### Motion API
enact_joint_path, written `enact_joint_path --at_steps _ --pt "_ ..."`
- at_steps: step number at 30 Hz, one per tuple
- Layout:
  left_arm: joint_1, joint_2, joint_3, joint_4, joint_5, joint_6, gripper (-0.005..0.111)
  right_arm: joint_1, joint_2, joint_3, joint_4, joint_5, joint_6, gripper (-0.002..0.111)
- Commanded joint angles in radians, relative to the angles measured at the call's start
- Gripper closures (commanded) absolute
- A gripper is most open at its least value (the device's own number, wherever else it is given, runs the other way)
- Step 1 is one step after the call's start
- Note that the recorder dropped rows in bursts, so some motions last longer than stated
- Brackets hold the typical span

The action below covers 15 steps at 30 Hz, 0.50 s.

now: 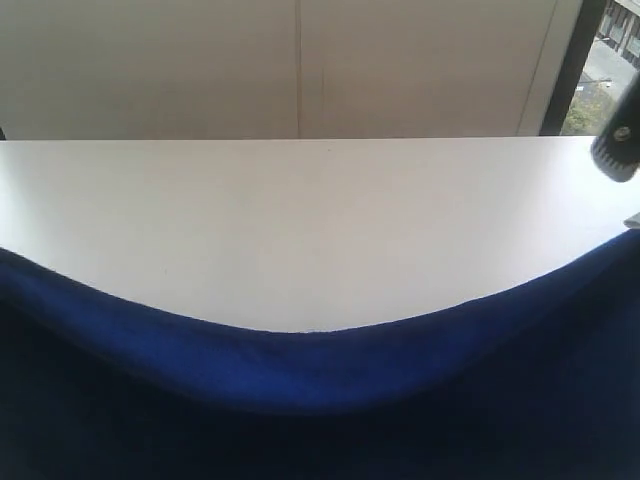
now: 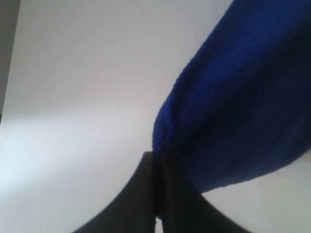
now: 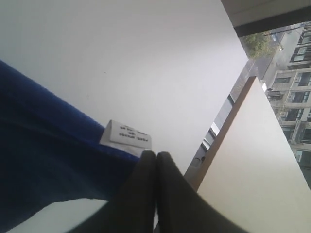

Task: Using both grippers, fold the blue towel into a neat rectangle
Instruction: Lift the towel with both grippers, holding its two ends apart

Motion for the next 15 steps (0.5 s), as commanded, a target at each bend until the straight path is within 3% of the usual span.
enact_joint_path --at_steps 1,8,15 --pt "0.001 0.053 0.026 0.001 -0.103 -0.013 0.107 0.000 0.095 -0.005 -0.063 -0.067 0.065 0.108" --pt "0.003 0.190 0.059 0.093 -0.222 -0.045 0.107 0.000 0.252 -0.005 -0.217 -0.161 0.227 0.108" --pt "0.003 0.350 0.089 0.352 -0.347 -0.281 0.107 -0.012 0.405 -0.005 -0.399 -0.247 0.431 0.108"
